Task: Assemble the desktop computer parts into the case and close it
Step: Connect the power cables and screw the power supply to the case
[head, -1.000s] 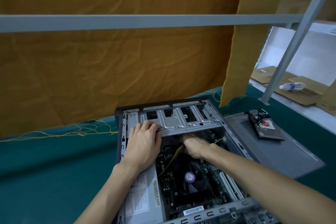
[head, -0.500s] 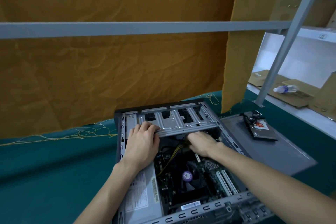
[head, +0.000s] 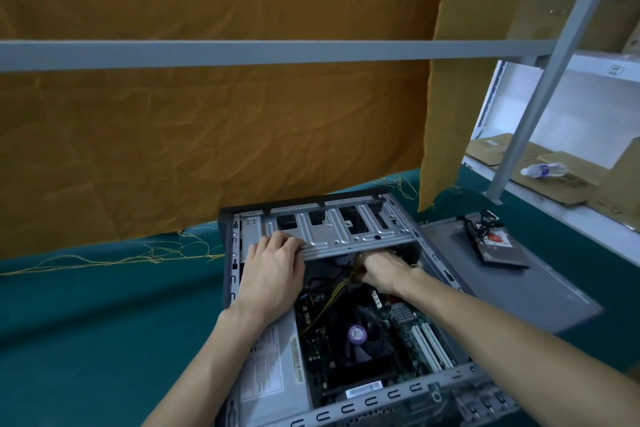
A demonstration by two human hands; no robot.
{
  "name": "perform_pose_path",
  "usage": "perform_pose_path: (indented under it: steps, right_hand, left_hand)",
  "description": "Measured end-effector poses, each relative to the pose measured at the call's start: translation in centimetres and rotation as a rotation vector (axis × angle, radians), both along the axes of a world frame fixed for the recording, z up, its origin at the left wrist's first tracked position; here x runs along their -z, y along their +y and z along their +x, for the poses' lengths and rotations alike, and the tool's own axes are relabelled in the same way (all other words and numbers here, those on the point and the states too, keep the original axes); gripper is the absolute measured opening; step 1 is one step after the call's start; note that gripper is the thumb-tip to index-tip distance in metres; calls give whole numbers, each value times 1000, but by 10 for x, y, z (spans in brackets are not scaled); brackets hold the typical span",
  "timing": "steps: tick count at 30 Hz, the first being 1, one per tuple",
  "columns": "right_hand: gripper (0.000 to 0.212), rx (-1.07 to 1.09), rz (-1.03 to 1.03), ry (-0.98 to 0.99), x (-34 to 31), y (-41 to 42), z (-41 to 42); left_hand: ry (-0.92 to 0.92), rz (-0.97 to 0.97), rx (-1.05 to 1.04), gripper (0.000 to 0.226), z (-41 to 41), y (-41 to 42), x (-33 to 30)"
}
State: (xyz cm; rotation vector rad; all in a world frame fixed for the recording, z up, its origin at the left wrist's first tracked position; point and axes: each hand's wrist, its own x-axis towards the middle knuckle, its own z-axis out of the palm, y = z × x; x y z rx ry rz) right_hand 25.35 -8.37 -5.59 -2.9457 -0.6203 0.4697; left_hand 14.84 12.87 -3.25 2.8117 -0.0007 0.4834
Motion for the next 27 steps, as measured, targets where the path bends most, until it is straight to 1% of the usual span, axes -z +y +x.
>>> perform_pose_path:
  steps: [3,6,8,10,13,15,17,18,19,21,22,24,26,27]
  right_hand:
    - [19,40,28,1,-5,-1,-6]
    - [12,-14,31,6,-11,-8,-18]
    - [16,-58,107,-25,-19,-19,-31]
    - [21,-73,223,-126,-31,-34,-42]
    - [21,-57,389,-399,-47,-61,-41]
    - [16,44,546,-533,-49,-81,-31]
    - [12,235,682,-592,-41,-107,-13]
    - [11,349,726,-568,-34,-117,-4]
    - [13,461,727,-512,-24,-130,5]
    - [16,614,603,-345,-1,-157,24]
    - [17,641,518,-272,11,-168,31]
    - [20,629,404,-173,32,-179,40]
    - [23,588,401,-80,41,-174,43]
    - [23,533,369,-46,42,-168,43]
  left_hand:
    - [12,8,-2,32,0,0,-2]
    - [23,24,4,33,-1,0,-1]
    - [25,26,2,32,0,1,0]
    - [34,10,21,30,4,-2,-1]
    - [96,23,147,35,22,-19,-3]
    - [125,56,216,43,40,-39,-8]
    - [141,81,238,51,61,-65,-12]
    - [150,75,228,53,66,-74,-11]
    - [155,73,213,53,72,-84,-10]
    - [129,138,171,56,79,-98,-2]
    - [103,181,144,59,80,-101,1]
    - [64,185,106,65,77,-102,7]
    - [47,163,94,67,79,-102,10]
    - [52,164,87,67,79,-102,10]
